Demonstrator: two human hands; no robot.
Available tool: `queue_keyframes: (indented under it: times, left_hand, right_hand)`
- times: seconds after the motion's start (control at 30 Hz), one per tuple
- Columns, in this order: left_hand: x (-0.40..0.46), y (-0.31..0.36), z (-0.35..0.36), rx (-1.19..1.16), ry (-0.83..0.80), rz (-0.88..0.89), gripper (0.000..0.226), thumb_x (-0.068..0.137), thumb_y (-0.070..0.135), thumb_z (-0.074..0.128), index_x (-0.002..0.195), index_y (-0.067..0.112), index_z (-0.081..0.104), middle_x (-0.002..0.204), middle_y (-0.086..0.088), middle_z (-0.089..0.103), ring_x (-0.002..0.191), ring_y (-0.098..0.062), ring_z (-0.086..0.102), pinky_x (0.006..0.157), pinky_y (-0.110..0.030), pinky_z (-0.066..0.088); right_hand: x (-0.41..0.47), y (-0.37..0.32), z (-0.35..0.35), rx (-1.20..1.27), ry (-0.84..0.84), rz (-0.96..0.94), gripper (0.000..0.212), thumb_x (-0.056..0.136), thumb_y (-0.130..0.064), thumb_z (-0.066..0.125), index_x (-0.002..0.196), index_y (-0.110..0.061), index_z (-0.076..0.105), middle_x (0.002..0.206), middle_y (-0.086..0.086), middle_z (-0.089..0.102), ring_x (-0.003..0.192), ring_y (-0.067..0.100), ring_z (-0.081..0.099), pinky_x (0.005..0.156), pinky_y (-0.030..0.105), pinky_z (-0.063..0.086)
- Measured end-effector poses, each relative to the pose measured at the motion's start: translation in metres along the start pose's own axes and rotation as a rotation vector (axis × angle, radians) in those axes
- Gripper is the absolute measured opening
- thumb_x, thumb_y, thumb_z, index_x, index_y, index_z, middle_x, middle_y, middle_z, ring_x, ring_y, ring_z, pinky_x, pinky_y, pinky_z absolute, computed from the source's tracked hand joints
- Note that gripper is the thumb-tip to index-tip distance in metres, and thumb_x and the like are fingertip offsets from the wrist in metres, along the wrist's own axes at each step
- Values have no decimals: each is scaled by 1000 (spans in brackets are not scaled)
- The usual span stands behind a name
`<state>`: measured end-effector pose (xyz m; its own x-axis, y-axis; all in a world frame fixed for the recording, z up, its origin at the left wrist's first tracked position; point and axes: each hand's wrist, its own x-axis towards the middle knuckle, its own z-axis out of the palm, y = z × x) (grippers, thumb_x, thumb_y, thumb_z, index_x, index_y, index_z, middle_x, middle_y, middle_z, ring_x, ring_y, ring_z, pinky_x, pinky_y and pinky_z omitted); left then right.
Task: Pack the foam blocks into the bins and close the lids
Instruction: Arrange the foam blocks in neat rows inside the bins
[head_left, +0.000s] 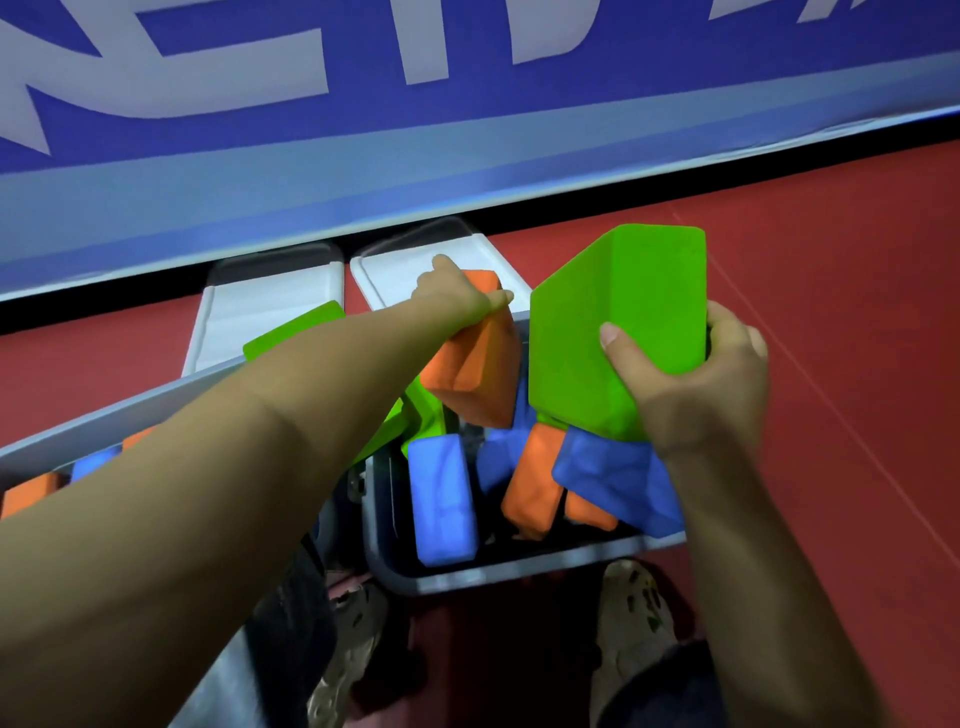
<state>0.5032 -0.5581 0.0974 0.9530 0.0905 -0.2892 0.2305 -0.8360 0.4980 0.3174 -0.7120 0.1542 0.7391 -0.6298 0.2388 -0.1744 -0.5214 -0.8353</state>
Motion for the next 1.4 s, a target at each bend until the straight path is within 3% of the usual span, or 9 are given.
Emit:
queue_keyframes:
  times: [0.1, 0.3, 0.47, 0.97, 1.07, 1.13, 1.2, 1.27, 1.4]
  left_hand:
    - [-7, -12, 8, 8, -25, -20, 62, 84, 44, 65, 130, 10, 42, 133, -16, 47, 120, -36, 49, 82, -36, 38]
    - [-12, -27, 32, 153, 25, 32, 87, 72, 59, 71, 129, 7, 32, 129, -18, 43, 121, -39, 45, 91, -46, 41]
    - [-10, -22, 39, 201, -3, 48, 90, 69, 61, 73, 128, 6, 32, 129, -18, 42, 119, -39, 46, 91, -47, 41]
    - [20, -45, 58, -13, 78, -93, 90, 79, 71, 52, 140, 9, 27, 138, -17, 36, 128, -41, 39, 100, -52, 34]
    - [13, -65, 48, 41, 181, 74, 80, 87, 62, 49, 145, 13, 26, 147, -14, 28, 134, -37, 32, 103, -54, 29]
    - [6, -85, 45, 221, 234, 372, 71, 89, 58, 47, 145, 16, 32, 152, -13, 25, 137, -34, 29, 107, -55, 26]
    - [1, -106, 44, 378, 126, 636, 77, 83, 64, 34, 145, 18, 37, 154, -13, 26, 139, -34, 29, 108, -57, 28]
    - [-3, -115, 45, 394, -22, 691, 92, 74, 70, 21, 151, 19, 25, 159, -10, 15, 146, -33, 14, 115, -55, 22]
    - [-2, -104, 52, 462, -168, 611, 91, 81, 64, 20, 152, 12, 0, 159, -14, -12, 145, -32, -17, 113, -34, -18]
  right_hand:
    - [0, 1, 1, -8, -12, 16, 73, 55, -69, 62, 105, -16, 64, 100, 3, 56, 87, 7, 42, 83, 23, 39]
    - [0, 2, 2, -4, -49, 33, 66, 61, -57, 75, 110, -15, 62, 104, 2, 53, 89, 8, 45, 80, 17, 36]
    - [-2, -1, 3, -1, -63, 55, 74, 57, -62, 69, 116, -18, 61, 109, 1, 53, 97, 14, 51, 91, 33, 45]
    - [-5, 6, 17, -35, -74, 24, 67, 53, -70, 56, 94, -17, 60, 90, -4, 51, 87, 12, 43, 78, 19, 31]
    - [-6, 9, 13, 11, -89, 40, 64, 53, -69, 60, 93, -19, 62, 93, 1, 56, 85, 8, 45, 73, 18, 32]
    - [-4, 11, 8, 30, -98, 46, 68, 54, -69, 62, 97, -18, 63, 95, 4, 59, 83, 8, 49, 72, 19, 36]
    - [-3, 11, 4, 39, -84, 54, 72, 54, -70, 64, 103, -17, 64, 97, 8, 61, 86, 15, 56, 77, 30, 46]
    - [-2, 9, 1, 33, -58, 44, 69, 56, -69, 64, 101, -16, 64, 97, 8, 60, 87, 19, 56, 79, 38, 48]
    - [-4, 2, -4, 28, -35, -1, 69, 57, -67, 63, 104, -16, 63, 99, 6, 57, 85, 9, 49, 76, 22, 40]
